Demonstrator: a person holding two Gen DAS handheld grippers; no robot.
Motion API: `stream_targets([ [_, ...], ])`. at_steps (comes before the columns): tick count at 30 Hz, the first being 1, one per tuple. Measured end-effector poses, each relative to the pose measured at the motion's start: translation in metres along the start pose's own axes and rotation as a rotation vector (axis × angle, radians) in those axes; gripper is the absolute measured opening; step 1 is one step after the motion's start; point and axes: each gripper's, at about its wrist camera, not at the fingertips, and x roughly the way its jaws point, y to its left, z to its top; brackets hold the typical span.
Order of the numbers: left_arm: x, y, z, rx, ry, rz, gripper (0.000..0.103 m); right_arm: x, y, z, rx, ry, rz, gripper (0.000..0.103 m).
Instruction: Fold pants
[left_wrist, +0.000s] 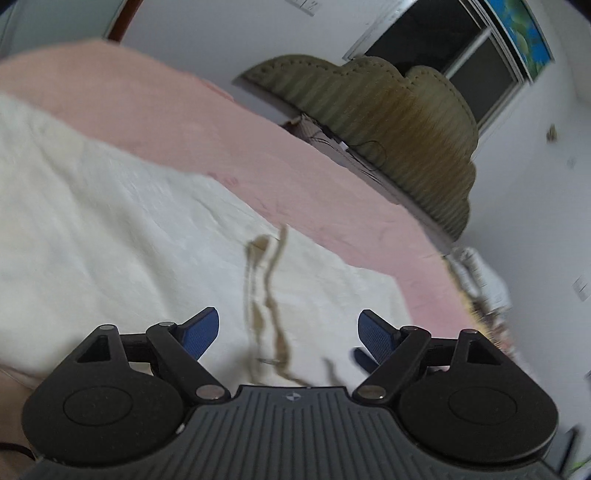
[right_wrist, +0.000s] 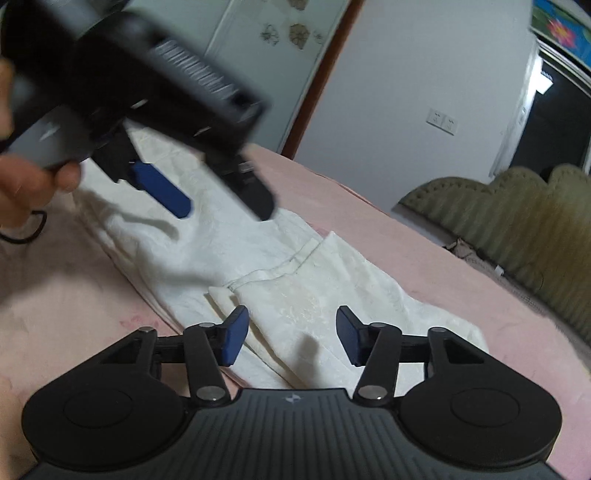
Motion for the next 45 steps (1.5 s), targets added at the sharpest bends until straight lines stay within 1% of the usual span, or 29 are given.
stream_targets([
  [2, 0.004, 0.001, 0.000, -0.042, 0.019, -0.041, 0.084, 0.005, 0.009, -0.001, -0.068, 0.006, -0.020, 0.045],
  [3, 0.005, 0.002, 0.001, -0.060, 0.029, -0.059, 0.085, 0.007, 0.011, -0.001, -0.087, 0.007, -0.029, 0.044],
  [5, 0.010, 0.003, 0.001, -0.097, 0.050, -0.095, 0.085, 0.010, 0.014, -0.002, -0.111, 0.001, -0.043, 0.033],
  [6, 0.012, 0.005, 0.000, -0.116, 0.061, -0.118, 0.085, 0.011, 0.014, -0.001, -0.115, -0.002, -0.045, 0.031],
  [7, 0.014, 0.006, -0.001, -0.131, 0.070, -0.138, 0.085, 0.012, 0.014, -0.001, -0.117, -0.005, -0.047, 0.026],
  [8, 0.017, 0.006, -0.002, -0.149, 0.081, -0.159, 0.085, 0.014, 0.014, 0.000, -0.118, -0.005, -0.044, 0.015],
  [9, 0.020, 0.007, -0.004, -0.166, 0.093, -0.174, 0.085, 0.015, 0.013, 0.000, -0.116, -0.005, -0.044, 0.011],
  [12, 0.035, 0.008, -0.007, -0.223, 0.132, -0.203, 0.086, 0.013, 0.006, 0.000, -0.080, -0.026, -0.038, 0.009],
  [15, 0.052, 0.010, -0.007, -0.284, 0.161, -0.219, 0.087, 0.010, -0.007, -0.001, -0.009, -0.040, -0.014, 0.009],
  [18, 0.073, 0.012, -0.005, -0.344, 0.183, -0.222, 0.086, 0.007, -0.017, -0.002, 0.039, -0.052, 0.001, 0.009],
  [20, 0.084, 0.016, -0.005, -0.391, 0.197, -0.221, 0.074, 0.006, -0.020, -0.003, 0.055, -0.056, 0.004, 0.009],
  [21, 0.088, 0.016, -0.006, -0.401, 0.207, -0.223, 0.054, 0.005, -0.022, -0.004, 0.060, -0.058, 0.007, 0.009],
  [22, 0.091, 0.016, -0.006, -0.397, 0.215, -0.212, 0.028, 0.004, -0.024, -0.004, 0.066, -0.058, 0.019, 0.009],
  [23, 0.093, 0.015, -0.007, -0.382, 0.219, -0.193, 0.018, 0.003, -0.027, -0.004, 0.077, -0.059, 0.044, 0.009],
  [24, 0.093, 0.014, -0.007, -0.365, 0.216, -0.177, 0.014, 0.000, -0.031, -0.003, 0.097, -0.072, 0.051, 0.009],
  [25, 0.091, 0.014, -0.008, -0.344, 0.204, -0.167, 0.007, -0.003, -0.035, -0.004, 0.122, -0.084, 0.056, 0.009],
  [28, 0.079, 0.012, -0.009, -0.290, 0.156, -0.125, 0.006, -0.008, -0.060, -0.008, 0.265, -0.103, 0.067, 0.009],
  [30, 0.067, 0.011, -0.011, -0.254, 0.122, -0.102, 0.006, -0.001, -0.074, -0.011, 0.338, -0.063, 0.047, 0.009],
  [31, 0.060, 0.012, -0.012, -0.244, 0.109, -0.099, 0.006, 0.003, -0.077, -0.013, 0.343, -0.033, 0.034, 0.009],
  [33, 0.052, 0.013, -0.017, -0.227, 0.098, -0.088, 0.006, 0.012, -0.076, -0.015, 0.331, 0.012, 0.038, 0.009],
  [35, 0.050, 0.015, -0.020, -0.200, 0.093, -0.049, 0.006, 0.016, -0.072, -0.016, 0.333, 0.023, 0.065, 0.009],
  [37, 0.052, 0.020, -0.024, -0.182, 0.100, -0.011, 0.008, 0.021, -0.065, -0.014, 0.304, 0.052, 0.084, 0.009],
  [39, 0.053, 0.024, -0.027, -0.180, 0.095, -0.012, 0.010, 0.029, -0.064, -0.015, 0.280, 0.084, 0.085, 0.009],
  [40, 0.053, 0.024, -0.027, -0.169, 0.092, -0.011, 0.010, 0.028, -0.066, -0.015, 0.284, 0.081, 0.084, 0.009],
  [42, 0.052, 0.019, -0.027, -0.141, 0.088, 0.000, 0.011, 0.026, -0.074, -0.016, 0.323, 0.067, 0.087, 0.009],
  [43, 0.052, 0.017, -0.029, -0.129, 0.085, 0.007, 0.011, 0.026, -0.078, -0.019, 0.357, 0.059, 0.074, 0.009],
  [45, 0.051, 0.015, -0.030, -0.114, 0.081, 0.015, 0.012, 0.023, -0.084, -0.025, 0.419, 0.058, 0.018, 0.009],
])
